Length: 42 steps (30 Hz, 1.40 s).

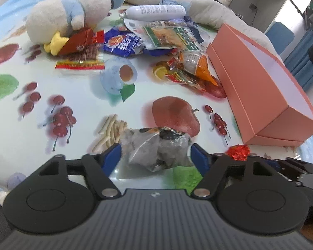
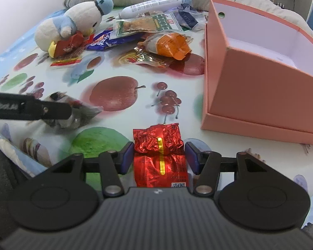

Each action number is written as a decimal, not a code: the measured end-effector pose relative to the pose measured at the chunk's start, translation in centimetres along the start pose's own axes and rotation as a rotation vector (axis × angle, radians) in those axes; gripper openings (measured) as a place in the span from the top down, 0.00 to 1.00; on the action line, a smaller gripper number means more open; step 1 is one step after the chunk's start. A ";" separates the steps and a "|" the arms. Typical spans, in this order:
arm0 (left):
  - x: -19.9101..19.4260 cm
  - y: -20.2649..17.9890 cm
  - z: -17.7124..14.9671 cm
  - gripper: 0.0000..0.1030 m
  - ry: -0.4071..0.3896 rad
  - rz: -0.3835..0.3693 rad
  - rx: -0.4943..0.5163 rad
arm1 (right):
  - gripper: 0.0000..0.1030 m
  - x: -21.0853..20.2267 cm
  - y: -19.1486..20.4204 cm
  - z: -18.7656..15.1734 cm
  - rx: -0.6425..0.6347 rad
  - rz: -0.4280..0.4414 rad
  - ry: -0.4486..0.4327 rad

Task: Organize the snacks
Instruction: 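Grasp the red foil candy with the right tool, then carry both snacks over the pink box and open both tools inside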

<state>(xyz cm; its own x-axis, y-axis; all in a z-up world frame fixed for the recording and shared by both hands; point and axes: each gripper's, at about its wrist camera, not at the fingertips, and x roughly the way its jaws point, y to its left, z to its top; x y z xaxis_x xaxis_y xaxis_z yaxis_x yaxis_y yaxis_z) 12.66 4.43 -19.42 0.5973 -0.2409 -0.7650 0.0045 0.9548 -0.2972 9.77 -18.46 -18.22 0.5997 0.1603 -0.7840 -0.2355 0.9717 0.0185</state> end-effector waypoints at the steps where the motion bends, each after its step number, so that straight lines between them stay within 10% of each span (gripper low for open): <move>1: 0.1 -0.2 0.0 0.30 -0.002 0.001 0.000 | 0.45 -0.1 -0.1 0.0 0.000 0.000 -0.001; 22: -2.4 -2.1 1.3 0.45 -0.043 -0.005 -0.040 | 0.46 -5.5 -0.6 3.3 0.078 0.015 -0.130; 42: -10.1 -11.1 12.2 0.45 -0.304 -0.130 0.095 | 0.46 -14.3 -5.7 11.1 0.097 -0.070 -0.395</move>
<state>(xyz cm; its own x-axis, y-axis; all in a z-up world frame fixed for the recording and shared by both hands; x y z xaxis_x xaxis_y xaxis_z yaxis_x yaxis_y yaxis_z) 16.39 -1.60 -1.39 0.7986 -0.3122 -0.5146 0.1625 0.9351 -0.3151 11.03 -24.40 -0.28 0.8635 0.1291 -0.4875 -0.1216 0.9915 0.0471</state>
